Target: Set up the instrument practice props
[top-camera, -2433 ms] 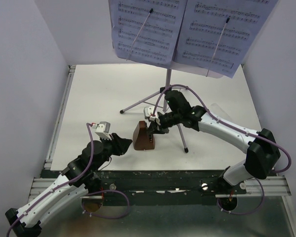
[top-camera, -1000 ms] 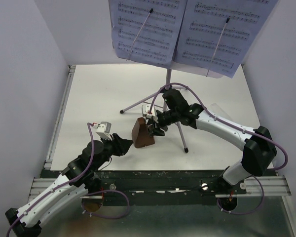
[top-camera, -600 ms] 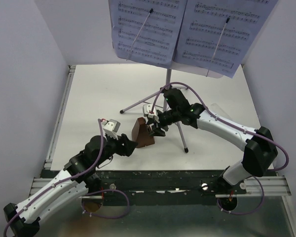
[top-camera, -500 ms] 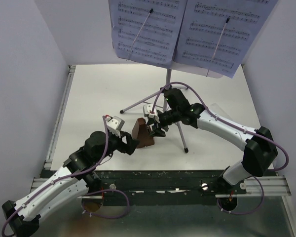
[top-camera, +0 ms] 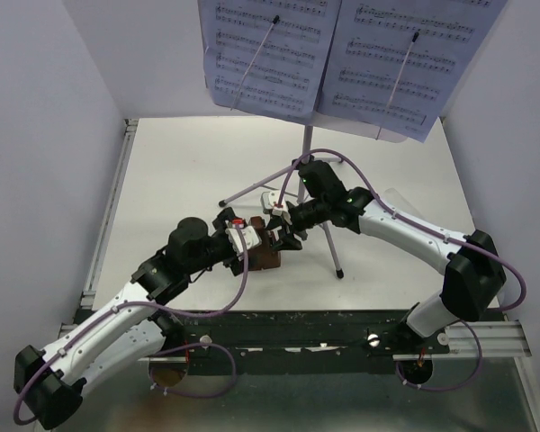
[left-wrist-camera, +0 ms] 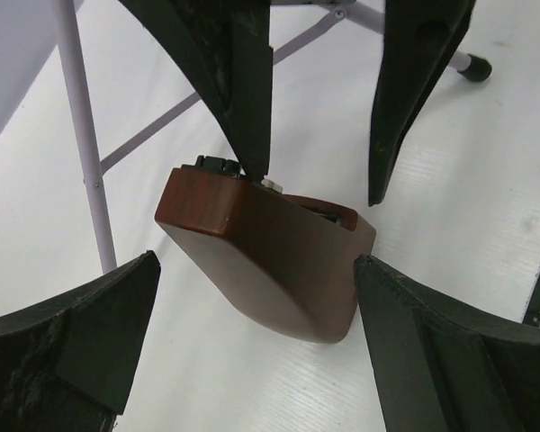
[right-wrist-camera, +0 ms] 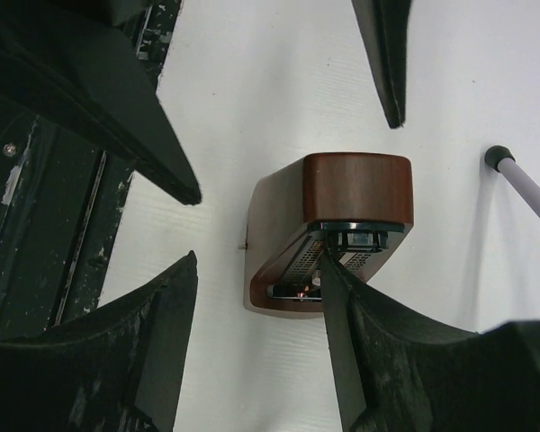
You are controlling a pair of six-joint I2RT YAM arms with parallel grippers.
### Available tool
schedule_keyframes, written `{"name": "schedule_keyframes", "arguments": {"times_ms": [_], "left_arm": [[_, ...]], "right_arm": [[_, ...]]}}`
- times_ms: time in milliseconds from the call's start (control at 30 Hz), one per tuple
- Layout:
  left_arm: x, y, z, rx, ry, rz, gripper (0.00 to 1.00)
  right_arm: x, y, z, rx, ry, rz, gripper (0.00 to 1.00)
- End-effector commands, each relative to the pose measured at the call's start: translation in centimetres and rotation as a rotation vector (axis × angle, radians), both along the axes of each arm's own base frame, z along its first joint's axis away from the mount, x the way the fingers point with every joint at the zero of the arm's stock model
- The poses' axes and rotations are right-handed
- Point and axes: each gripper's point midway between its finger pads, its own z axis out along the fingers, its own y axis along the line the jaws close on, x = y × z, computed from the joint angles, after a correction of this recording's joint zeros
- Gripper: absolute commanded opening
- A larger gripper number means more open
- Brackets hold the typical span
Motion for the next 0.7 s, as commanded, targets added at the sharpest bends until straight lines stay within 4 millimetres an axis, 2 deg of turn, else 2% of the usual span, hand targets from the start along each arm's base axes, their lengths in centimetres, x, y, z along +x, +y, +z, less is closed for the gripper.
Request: {"name": "schedule_keyframes", "arguments": {"times_ms": [0,133,333,367,467,600,667], "left_arm": [[0.8,-1.4,1.8,-0.021,-0.095,-0.174,0.99],[1.4,-1.9,2.0,-0.038,-0.054,-0.234,0.96],[0.7,-3.5,1.6,-0.067,0.021,-0.343,0.91],[0.4,-3.7,1.5,-0.068,0.041,-0.366,0.89],[-0.2,-4.0,0.9,-0.062,0.103,-0.409,0.74],[-0.3,-3.7,-0.1,-0.05,0.148,-0.41,0.67],[-0.3,-3.5,-0.3,-0.048,0.148,-0.401,0.52]], "right_arm": [[-0.2,0.4,0.7,0.02,0.01,0.032,0.64],[-0.2,0.5,0.8,0.024,0.009,0.032,0.64],[-0.1,0.6,0.4,0.014,0.02,0.034,0.64],[-0.1,0.6,0.3,0.013,0.02,0.033,0.64],[0.2,0.6,0.3,0.007,0.017,0.018,0.64],[1.3,0.7,0.5,0.013,0.029,-0.042,0.65],[2.0,0.7,0.7,0.016,0.021,-0.08,0.65]]}}
